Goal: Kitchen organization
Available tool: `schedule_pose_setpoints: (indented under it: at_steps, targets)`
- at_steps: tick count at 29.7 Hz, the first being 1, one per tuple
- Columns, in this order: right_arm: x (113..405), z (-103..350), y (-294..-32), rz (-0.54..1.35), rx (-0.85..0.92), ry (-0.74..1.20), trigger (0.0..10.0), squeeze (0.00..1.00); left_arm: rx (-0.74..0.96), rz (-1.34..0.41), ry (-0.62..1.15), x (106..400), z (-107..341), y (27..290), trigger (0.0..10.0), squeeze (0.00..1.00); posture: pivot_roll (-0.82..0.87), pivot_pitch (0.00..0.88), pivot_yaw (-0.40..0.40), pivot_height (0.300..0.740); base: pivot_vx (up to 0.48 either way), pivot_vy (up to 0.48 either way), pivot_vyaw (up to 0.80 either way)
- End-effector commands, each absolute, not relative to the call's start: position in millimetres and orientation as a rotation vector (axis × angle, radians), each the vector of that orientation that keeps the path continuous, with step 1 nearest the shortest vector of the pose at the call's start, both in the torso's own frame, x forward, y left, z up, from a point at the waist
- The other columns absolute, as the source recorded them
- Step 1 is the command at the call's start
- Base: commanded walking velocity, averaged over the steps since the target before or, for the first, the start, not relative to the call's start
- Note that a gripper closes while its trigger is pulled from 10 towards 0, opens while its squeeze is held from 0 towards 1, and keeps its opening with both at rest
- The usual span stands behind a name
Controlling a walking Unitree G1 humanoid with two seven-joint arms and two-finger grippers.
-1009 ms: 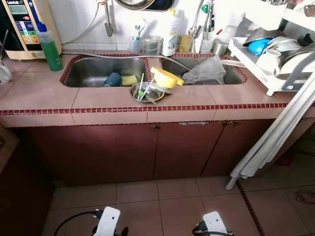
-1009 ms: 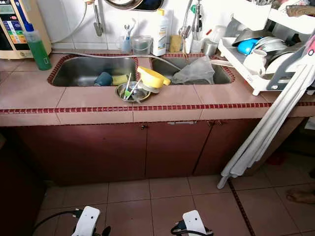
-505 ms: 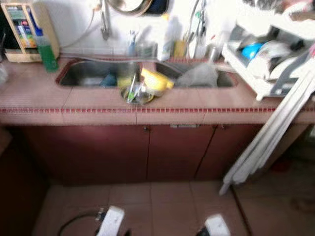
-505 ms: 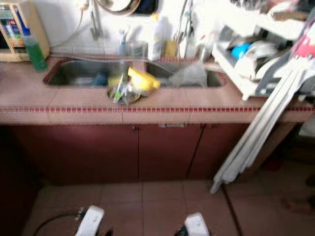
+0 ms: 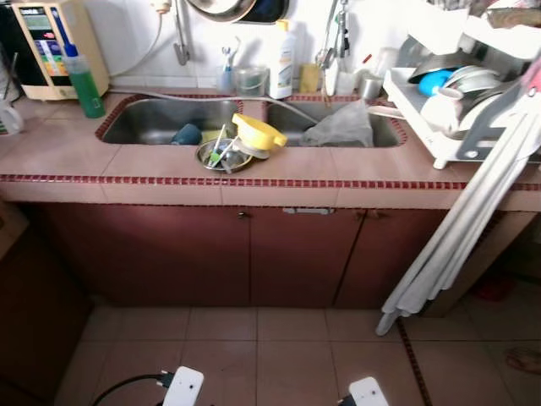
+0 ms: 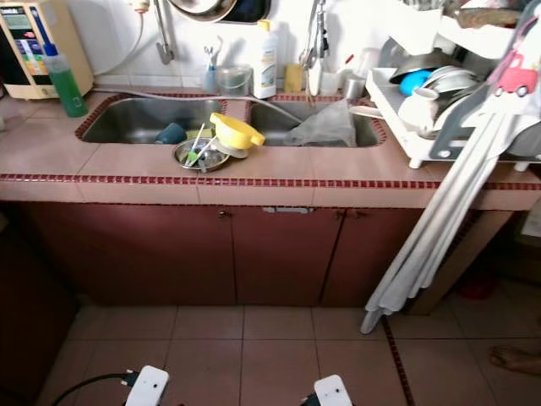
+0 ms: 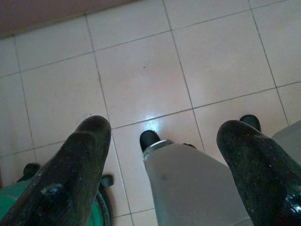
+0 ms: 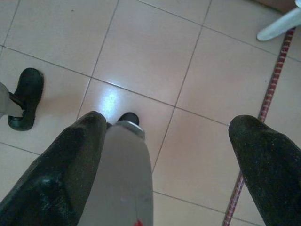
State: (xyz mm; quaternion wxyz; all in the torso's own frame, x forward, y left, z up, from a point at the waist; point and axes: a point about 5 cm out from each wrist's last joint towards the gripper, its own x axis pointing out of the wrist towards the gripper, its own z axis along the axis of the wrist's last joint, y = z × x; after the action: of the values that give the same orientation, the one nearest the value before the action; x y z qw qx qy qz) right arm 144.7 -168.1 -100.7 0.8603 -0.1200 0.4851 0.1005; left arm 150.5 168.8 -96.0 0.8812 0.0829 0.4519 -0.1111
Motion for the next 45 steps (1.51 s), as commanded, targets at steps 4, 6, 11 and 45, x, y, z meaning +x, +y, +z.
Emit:
schedule_pose_setpoints:
  at_steps: [4,6,11,45]
  targets:
    - [149.0,-99.1,-169.0,0.216,-0.269,1.009,10.0,0.00,0.171,-0.233,0.941,150.7,-95.8,169.5,10.0,0.00,0.03,0.000,-0.028,0.740,0.000,0.000,0.00]
    - [149.5,-98.9,-168.9,0.218,-0.271,1.007,10.0,0.00,0.167,-0.232,0.939,150.8,-95.7,169.4,10.0,0.00,0.03,0.000,-0.028,0.740,0.000,0.000,0.00]
    - [150.6,-98.5,-168.9,0.220,-0.272,1.004,10.0,0.00,0.162,-0.232,0.938,151.1,-95.5,169.2,10.0,0.00,0.03,0.000,-0.030,0.740,0.049,0.000,0.00]
    - [149.0,-99.0,-170.6,0.220,-0.269,1.012,10.0,0.00,0.161,-0.226,0.931,154.2,-94.3,170.2,10.0,0.00,0.04,0.000,-0.028,0.740,0.302,0.000,0.00]
